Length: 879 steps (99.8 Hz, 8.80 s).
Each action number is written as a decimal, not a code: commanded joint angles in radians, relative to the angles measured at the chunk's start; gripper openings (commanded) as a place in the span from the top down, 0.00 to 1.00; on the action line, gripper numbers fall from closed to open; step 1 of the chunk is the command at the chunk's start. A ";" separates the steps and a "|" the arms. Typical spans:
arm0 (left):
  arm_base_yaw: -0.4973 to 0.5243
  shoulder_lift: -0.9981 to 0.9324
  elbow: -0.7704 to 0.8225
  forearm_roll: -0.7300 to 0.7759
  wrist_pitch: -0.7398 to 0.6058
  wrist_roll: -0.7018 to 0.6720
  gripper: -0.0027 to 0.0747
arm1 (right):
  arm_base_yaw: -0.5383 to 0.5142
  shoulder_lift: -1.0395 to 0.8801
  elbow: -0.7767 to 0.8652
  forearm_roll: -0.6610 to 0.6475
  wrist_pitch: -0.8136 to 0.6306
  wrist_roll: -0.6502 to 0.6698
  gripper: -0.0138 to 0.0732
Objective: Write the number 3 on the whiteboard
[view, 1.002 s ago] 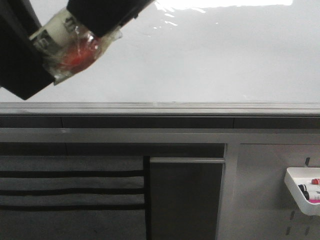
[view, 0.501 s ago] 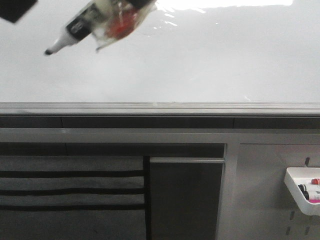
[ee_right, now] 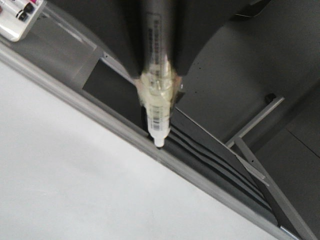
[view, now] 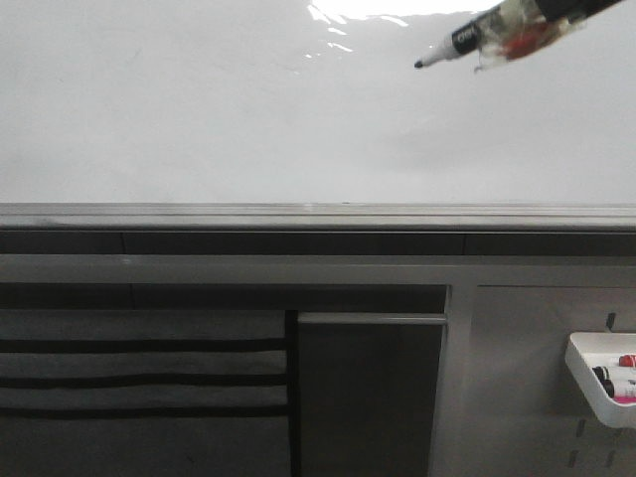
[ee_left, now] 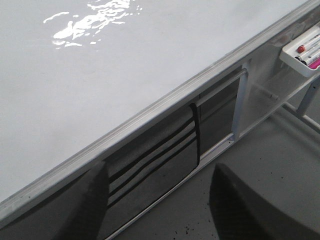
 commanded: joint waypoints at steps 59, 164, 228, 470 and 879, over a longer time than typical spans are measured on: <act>0.007 -0.004 -0.018 -0.044 -0.080 -0.015 0.44 | 0.092 0.333 -0.410 -0.099 -0.030 0.120 0.83; 0.007 -0.004 -0.018 -0.044 -0.080 -0.015 0.44 | 0.086 0.493 -0.409 -0.234 -0.121 0.175 0.83; 0.007 -0.004 -0.018 -0.044 -0.080 -0.015 0.44 | 0.181 0.505 -0.429 -0.205 -0.122 0.173 0.83; -0.450 0.456 -0.274 0.115 -0.092 0.355 0.99 | 0.492 0.220 -0.159 -0.205 -0.310 -0.402 0.82; 0.184 -0.767 0.762 0.375 -0.792 -0.600 0.99 | -0.130 -0.511 0.112 -0.285 -0.005 0.429 0.93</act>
